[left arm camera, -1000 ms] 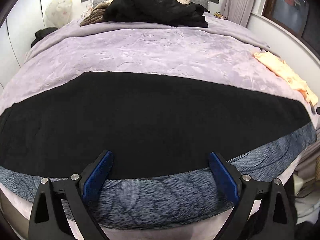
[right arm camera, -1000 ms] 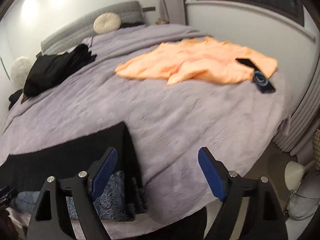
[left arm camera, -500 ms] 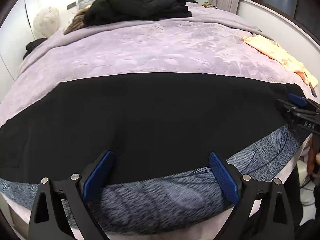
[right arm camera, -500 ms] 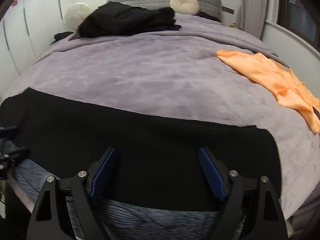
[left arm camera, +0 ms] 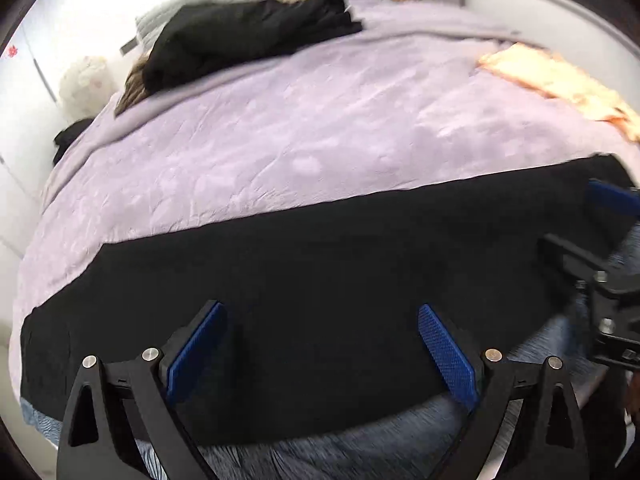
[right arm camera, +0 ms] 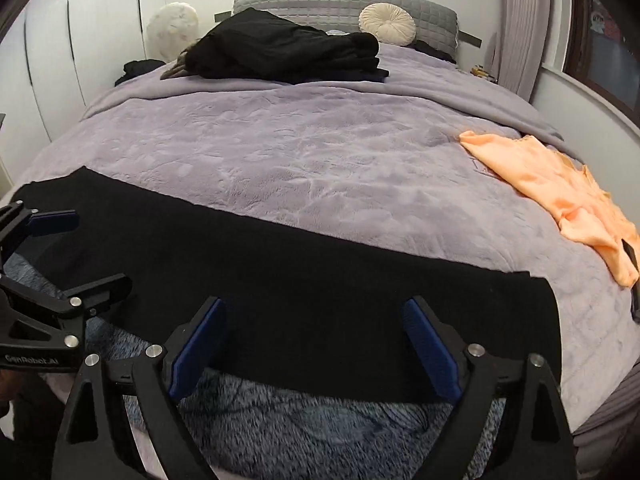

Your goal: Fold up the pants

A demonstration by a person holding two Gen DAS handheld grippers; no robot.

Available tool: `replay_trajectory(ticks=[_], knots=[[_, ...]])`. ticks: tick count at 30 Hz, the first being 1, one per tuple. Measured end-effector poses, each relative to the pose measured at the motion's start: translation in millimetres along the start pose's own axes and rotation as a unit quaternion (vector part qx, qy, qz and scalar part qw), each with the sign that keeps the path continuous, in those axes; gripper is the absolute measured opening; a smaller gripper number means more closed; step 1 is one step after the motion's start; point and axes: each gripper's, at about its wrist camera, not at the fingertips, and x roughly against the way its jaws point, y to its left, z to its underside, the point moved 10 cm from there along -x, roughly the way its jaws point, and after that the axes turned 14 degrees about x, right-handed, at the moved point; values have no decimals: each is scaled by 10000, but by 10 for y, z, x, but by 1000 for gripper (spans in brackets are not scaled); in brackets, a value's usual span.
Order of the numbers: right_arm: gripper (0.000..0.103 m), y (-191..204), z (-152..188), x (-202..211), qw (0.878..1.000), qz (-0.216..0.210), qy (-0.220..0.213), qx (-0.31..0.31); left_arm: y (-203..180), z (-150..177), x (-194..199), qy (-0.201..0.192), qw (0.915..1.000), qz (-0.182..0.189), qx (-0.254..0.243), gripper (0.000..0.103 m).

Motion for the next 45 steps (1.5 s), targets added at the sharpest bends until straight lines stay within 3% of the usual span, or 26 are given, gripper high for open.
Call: replay_trajectory(ticks=[2,4,7,9,11,12,14,15,19,21,24,27,29,31,34,39,43,45], knots=[[97,-3,-2,-186,9996,-43,243,-98,152,-34,-114,175,9993,40,341,103],[103,-43,22,-264,9992,210,330,59,349,-53,-102,172,9981,-32,584,103],[103,-255,126,-203,9977,533,393,136,875,-19,-24,-77,9941,-743,785,103],[103,-536,285,-164,9954,762,561,-112,1280,84,13,13,9895,-691,1267,103],[103,-782,440,-92,9932,836,662,-473,1543,173,82,109,9844,-308,1730,103],[103,-851,485,-56,9920,885,706,-558,1627,185,125,64,9826,-308,1830,103],[103,-880,497,15,9896,1024,812,-595,1818,172,231,-151,9782,-889,1870,103],[103,-839,441,51,9897,1045,790,-582,1848,124,278,-252,9765,-1071,1851,103],[103,-150,-136,160,9991,265,91,-312,1429,-142,349,-430,9854,-466,1581,103],[103,340,-416,70,9999,-116,-72,54,1220,-260,247,-466,9906,-459,1200,103],[103,793,-556,-216,9991,-240,152,329,1271,-276,-95,-110,9888,-1151,943,103],[103,1029,-458,-530,9962,-267,573,596,1371,-205,-146,-69,9911,-1035,839,103],[103,1026,-457,-514,9963,-239,407,725,1518,-149,-5,-247,9877,-1397,664,103],[103,893,-399,-485,9968,-156,453,647,1819,-158,88,-470,9777,-1979,513,103],[103,476,-199,-458,9983,-33,525,257,2487,-44,103,-378,9678,-2336,856,103],[103,-279,175,-351,9957,529,700,-296,3417,276,215,-308,9520,-2576,1625,103],[103,-631,356,-264,9911,759,883,-650,3829,446,269,-348,9484,-2394,2049,103],[103,-670,364,-240,9884,842,1015,-746,3978,422,322,-340,9425,-2448,2249,103]])
